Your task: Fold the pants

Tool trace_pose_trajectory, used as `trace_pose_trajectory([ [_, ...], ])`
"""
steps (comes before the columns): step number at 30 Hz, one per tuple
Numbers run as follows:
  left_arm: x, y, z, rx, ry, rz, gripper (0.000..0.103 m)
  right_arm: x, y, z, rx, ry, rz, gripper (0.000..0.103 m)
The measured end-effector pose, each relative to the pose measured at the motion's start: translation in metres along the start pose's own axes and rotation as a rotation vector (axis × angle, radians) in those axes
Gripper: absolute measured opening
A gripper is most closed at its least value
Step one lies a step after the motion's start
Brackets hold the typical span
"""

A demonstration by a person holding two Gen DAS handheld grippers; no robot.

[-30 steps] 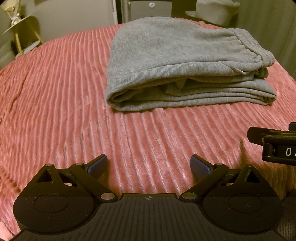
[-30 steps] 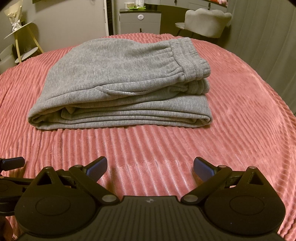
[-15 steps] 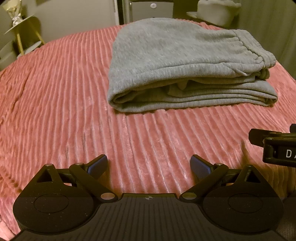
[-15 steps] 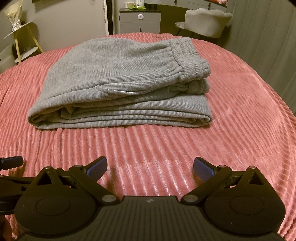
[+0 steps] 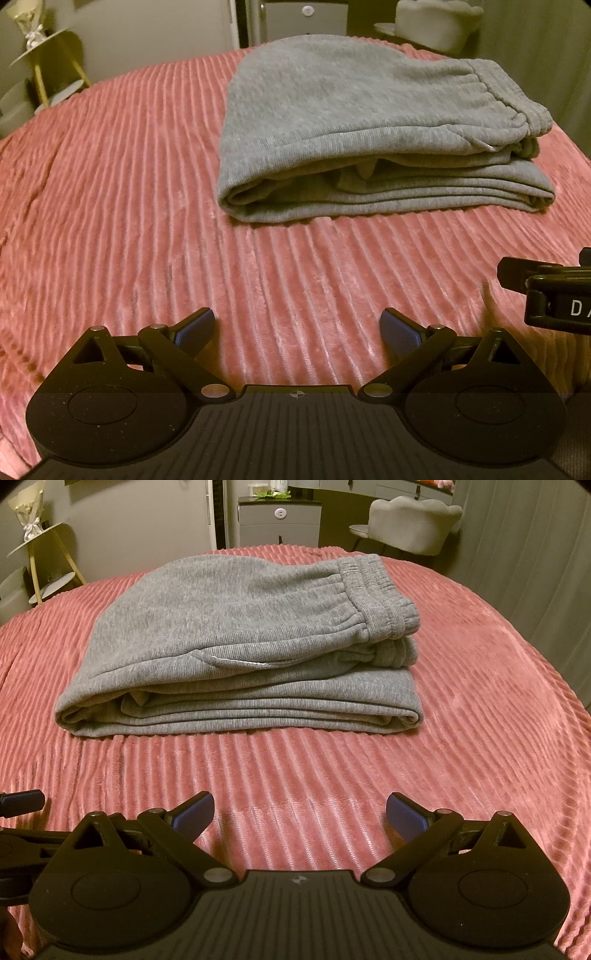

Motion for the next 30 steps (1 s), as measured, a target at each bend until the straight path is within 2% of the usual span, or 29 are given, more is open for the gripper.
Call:
trace_pose_trajectory([
  [15, -0.0016, 0.0013, -0.0023, 0.044, 0.021, -0.007, 0.100, -0.0007, -0.0001, 0.0027, -0.009, -0.012, 0.003, 0.099],
  [30, -0.0038, -0.0018, -0.0052, 0.044, 0.065, -0.039, 0.100, 0.0001, 0.0016, 0.0025, -0.010, -0.014, 0.008, 0.099],
])
Point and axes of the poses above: each gripper's, at about its wrist camera, not at the fingertips, and y roughly the way its jaws point, z to its left, x to its top, the point moved 1 cm from there along y, roughly the way its jaws point, and after that the axes turned 1 degree about z, right-handed, at the moved point
